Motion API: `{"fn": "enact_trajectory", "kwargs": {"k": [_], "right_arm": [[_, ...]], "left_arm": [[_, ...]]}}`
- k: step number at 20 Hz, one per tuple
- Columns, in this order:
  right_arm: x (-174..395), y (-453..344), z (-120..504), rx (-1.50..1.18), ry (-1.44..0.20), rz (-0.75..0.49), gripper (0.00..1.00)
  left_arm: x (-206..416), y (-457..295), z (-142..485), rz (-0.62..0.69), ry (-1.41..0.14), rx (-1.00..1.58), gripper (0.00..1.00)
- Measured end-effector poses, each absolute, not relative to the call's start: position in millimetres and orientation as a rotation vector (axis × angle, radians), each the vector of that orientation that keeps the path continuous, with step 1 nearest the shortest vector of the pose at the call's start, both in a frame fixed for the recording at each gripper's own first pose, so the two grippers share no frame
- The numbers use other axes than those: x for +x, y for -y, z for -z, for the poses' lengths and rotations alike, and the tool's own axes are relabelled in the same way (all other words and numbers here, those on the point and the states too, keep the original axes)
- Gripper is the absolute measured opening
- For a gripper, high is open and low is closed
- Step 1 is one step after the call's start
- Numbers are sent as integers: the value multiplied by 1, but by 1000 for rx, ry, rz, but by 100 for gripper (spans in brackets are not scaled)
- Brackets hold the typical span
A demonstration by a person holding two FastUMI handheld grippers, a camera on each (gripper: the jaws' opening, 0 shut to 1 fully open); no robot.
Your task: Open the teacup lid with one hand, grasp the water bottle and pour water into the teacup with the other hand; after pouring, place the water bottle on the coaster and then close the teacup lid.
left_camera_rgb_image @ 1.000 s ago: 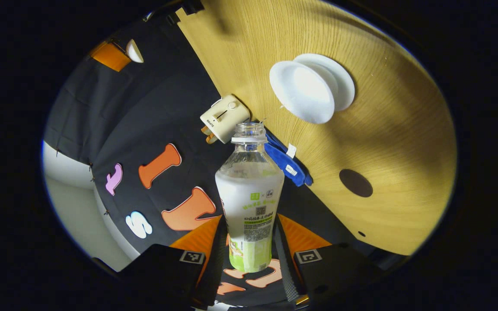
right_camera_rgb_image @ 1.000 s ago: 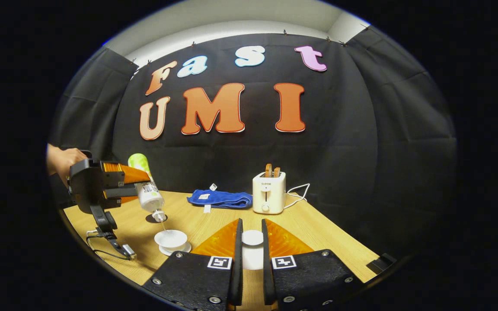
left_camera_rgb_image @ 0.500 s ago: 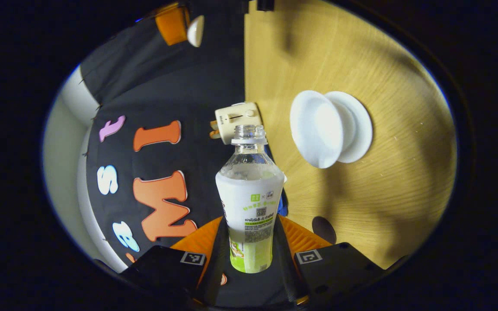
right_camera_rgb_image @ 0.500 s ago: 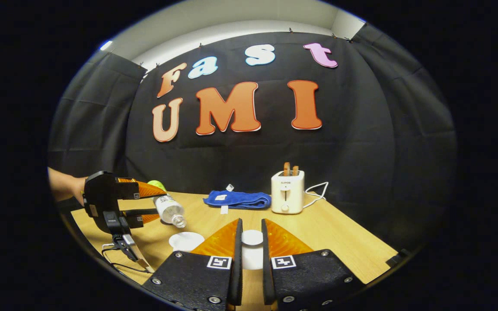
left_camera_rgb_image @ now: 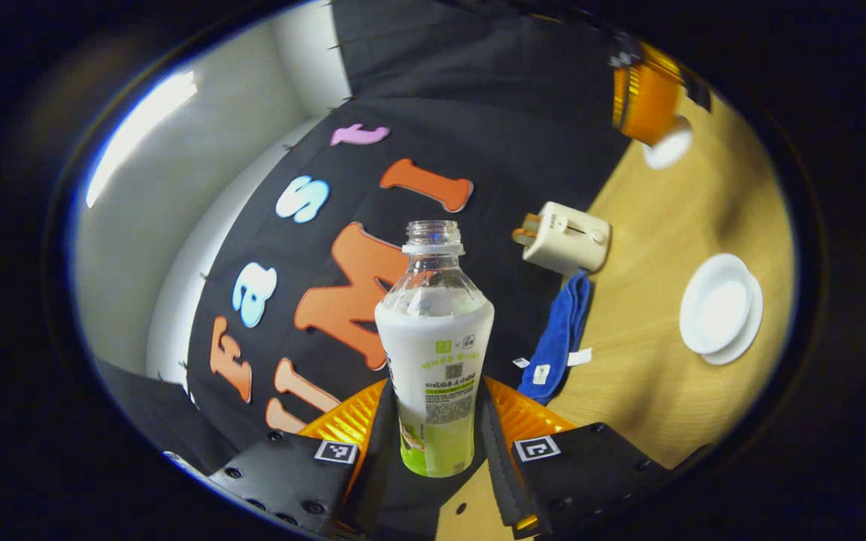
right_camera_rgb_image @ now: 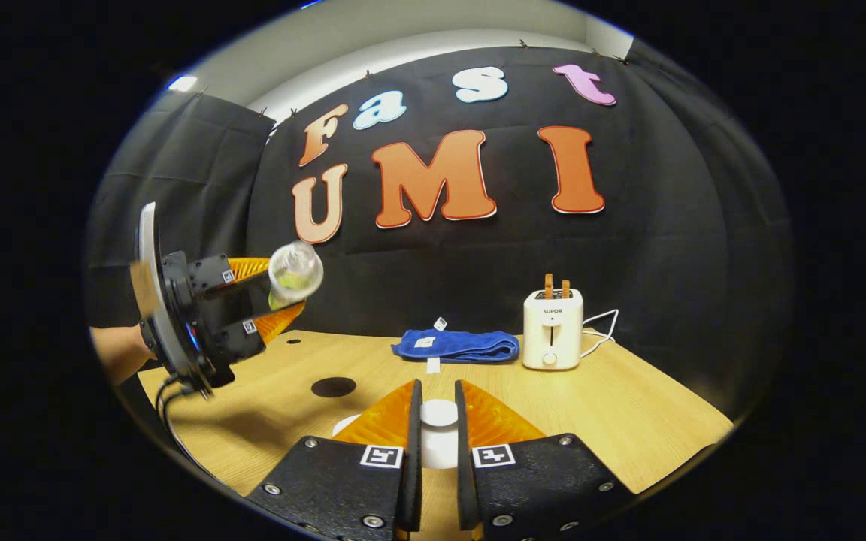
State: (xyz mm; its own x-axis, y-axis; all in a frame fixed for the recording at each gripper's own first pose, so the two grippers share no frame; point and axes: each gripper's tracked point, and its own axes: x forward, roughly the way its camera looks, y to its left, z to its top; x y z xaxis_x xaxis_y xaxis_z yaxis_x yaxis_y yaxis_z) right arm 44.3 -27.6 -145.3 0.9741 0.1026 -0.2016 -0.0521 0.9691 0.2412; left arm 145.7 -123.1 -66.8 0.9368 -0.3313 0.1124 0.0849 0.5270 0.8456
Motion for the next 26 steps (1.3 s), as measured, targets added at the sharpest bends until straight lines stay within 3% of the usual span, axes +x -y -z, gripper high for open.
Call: {"fn": "enact_trajectory", "kwargs": {"k": [7, 8, 9, 12, 13, 17, 26], "right_arm": [[63, 2, 145, 229, -207, -128, 19], [64, -2, 145, 225, -209, -136, 24], [65, -5, 146, 222, -209, -141, 19], [67, -11, 148, 225, -207, -155, 19], [68, -12, 150, 227, -210, -158, 19], [71, -14, 158, 221, -227, -164, 19], [75, -17, 170, 228, -261, -175, 19]], "left_arm": [[188, 84, 66, 182, 89, 406, 60], [194, 80, 72, 180, 63, 337, 61], [198, 76, 82, 172, 37, 286, 61], [209, 69, 118, 177, -46, 136, 58], [211, 67, 129, 173, -75, 91, 61], [220, 58, 172, 148, -196, 14, 61], [231, 71, 221, 174, -319, -39, 59]]}}
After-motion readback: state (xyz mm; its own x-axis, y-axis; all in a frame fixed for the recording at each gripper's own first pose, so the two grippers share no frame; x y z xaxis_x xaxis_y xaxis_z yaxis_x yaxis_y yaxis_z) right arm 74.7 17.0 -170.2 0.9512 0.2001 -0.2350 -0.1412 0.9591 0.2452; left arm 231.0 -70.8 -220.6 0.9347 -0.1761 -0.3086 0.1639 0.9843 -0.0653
